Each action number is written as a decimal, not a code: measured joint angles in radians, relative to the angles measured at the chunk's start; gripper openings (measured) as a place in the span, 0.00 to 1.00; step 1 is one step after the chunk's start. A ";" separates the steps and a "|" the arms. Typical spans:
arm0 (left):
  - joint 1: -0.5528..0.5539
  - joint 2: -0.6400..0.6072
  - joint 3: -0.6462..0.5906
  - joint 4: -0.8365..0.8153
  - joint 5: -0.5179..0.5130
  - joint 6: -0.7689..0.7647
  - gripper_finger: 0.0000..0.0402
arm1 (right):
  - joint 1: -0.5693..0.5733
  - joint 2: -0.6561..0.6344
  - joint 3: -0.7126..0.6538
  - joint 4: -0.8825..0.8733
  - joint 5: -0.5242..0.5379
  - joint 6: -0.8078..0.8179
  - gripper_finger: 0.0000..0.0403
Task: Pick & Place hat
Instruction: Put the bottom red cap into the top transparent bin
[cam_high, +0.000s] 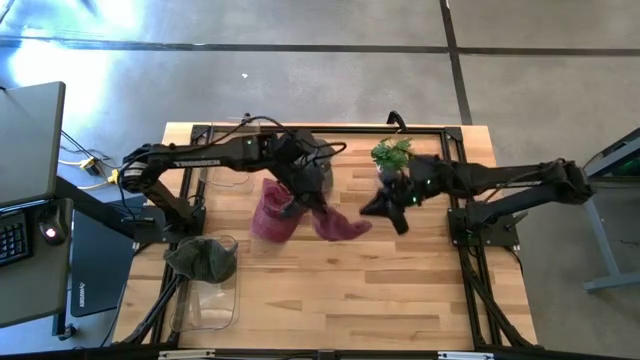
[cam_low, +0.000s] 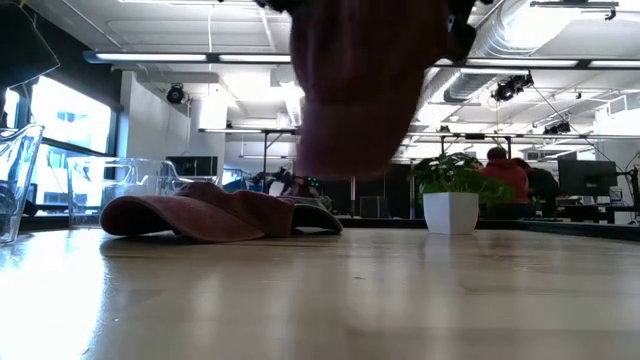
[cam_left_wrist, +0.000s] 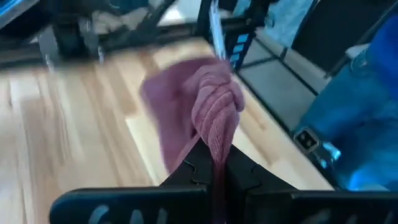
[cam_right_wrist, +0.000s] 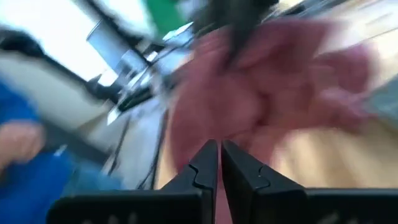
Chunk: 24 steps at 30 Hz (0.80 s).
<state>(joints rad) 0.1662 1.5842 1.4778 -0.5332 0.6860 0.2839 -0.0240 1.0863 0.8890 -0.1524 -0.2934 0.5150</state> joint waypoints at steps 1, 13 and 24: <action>-0.001 0.000 0.016 -0.010 -0.005 0.002 0.00 | -0.015 -0.013 0.000 0.000 0.009 0.000 0.04; 0.114 -0.058 0.437 -0.701 -0.535 0.327 0.00 | -0.021 -0.133 0.000 0.000 0.191 -0.042 0.04; 0.598 -0.135 0.469 -0.816 -0.611 0.471 0.00 | -0.022 -0.130 0.000 -0.004 0.193 -0.052 0.03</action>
<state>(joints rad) 0.7639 1.4492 1.9472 -1.3495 0.0749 0.7549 -0.0456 0.9558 0.8886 -0.1566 -0.1005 0.4629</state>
